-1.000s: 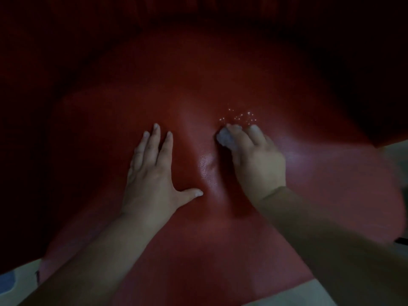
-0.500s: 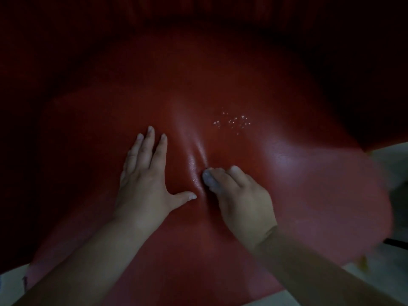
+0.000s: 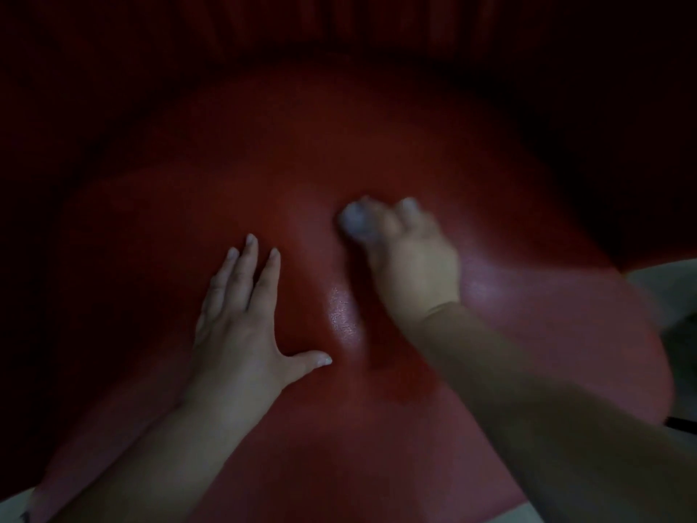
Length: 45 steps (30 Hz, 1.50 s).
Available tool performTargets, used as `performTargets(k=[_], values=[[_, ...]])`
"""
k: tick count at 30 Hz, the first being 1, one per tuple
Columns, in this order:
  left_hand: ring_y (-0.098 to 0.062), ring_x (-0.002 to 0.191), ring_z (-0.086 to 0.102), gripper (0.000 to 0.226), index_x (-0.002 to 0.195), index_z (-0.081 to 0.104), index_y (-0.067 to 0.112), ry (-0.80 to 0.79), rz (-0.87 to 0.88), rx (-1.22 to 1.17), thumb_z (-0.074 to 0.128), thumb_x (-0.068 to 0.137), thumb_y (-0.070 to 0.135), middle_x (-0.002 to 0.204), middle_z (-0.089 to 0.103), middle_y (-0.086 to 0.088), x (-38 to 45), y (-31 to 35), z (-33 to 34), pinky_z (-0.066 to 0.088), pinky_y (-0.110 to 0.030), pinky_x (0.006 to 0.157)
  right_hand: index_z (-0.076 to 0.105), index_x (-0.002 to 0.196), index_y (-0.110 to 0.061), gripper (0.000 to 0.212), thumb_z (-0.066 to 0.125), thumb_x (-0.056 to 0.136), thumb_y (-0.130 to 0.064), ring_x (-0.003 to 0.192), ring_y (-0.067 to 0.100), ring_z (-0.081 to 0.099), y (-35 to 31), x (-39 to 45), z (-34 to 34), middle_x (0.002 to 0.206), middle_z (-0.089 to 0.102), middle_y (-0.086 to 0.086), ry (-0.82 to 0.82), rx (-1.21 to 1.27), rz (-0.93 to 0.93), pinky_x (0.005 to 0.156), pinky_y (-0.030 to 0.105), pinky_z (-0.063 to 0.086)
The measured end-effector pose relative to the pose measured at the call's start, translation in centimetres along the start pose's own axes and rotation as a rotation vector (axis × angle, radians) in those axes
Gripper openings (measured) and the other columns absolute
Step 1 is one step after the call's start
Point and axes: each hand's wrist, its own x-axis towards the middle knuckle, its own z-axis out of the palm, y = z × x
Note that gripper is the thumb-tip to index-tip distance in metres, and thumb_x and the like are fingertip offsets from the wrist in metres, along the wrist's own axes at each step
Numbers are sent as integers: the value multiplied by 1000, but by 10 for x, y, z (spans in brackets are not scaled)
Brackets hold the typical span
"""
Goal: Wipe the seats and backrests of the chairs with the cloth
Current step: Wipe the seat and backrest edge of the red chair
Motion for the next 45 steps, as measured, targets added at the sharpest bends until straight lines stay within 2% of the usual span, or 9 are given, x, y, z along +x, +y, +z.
performTargets(k=[4,10,15,21,28,32,35,41,45], values=[[-2,142,-25,136,155,0,30,-14,-1,-12,74,49,74,157,-25,15,0,1,-1,5,-38,119,54,133,-23,39,52,95,-29,91,33,59,31,30,-5,116,56,10,95,13,443,65,35,43],[-4,144,-14,130,156,15,24,2,5,-25,75,50,70,158,-13,13,5,2,-7,11,-38,119,60,126,-19,35,51,94,-27,78,30,63,-26,13,2,102,61,9,-100,93,-143,58,37,52],[-4,146,-14,124,155,13,25,69,-15,-21,68,55,74,163,-8,12,12,-8,-13,5,-35,116,50,136,-22,42,50,95,-29,90,33,60,21,40,-2,120,55,11,57,-17,322,63,35,42],[-17,150,5,118,152,30,15,139,-32,-29,80,55,60,163,11,0,17,-15,-21,14,-37,118,60,126,-16,36,61,91,-22,66,23,63,-68,7,10,103,63,7,-93,134,-107,49,33,52],[-9,148,-6,118,155,20,22,126,-22,-66,69,59,71,164,0,9,24,-16,-29,14,-40,119,55,131,-18,38,52,95,-28,79,38,62,27,43,-11,113,57,15,109,-46,414,57,33,37],[-14,150,1,113,153,27,18,161,-20,-100,74,61,64,164,6,5,30,-12,-32,16,-39,119,57,127,-16,34,54,95,-26,68,30,63,-69,36,9,107,60,12,-76,198,125,51,31,42],[-14,149,2,114,153,28,18,167,-14,-80,73,59,66,163,7,6,32,-18,-33,17,-39,118,65,117,-14,31,62,88,-24,59,28,62,-60,42,3,93,63,10,-63,144,-140,45,32,47],[-11,149,-4,115,154,22,21,149,-66,-115,58,59,76,164,2,8,30,-37,-34,19,-46,119,55,129,-17,35,49,97,-30,81,39,61,43,68,-14,115,55,15,83,-34,414,63,38,45],[-12,149,-1,115,154,25,19,152,-55,-138,74,61,65,163,6,7,25,-34,-30,17,-41,119,54,130,-17,37,50,95,-27,83,36,61,-28,64,3,116,55,13,-46,156,178,67,38,46]])
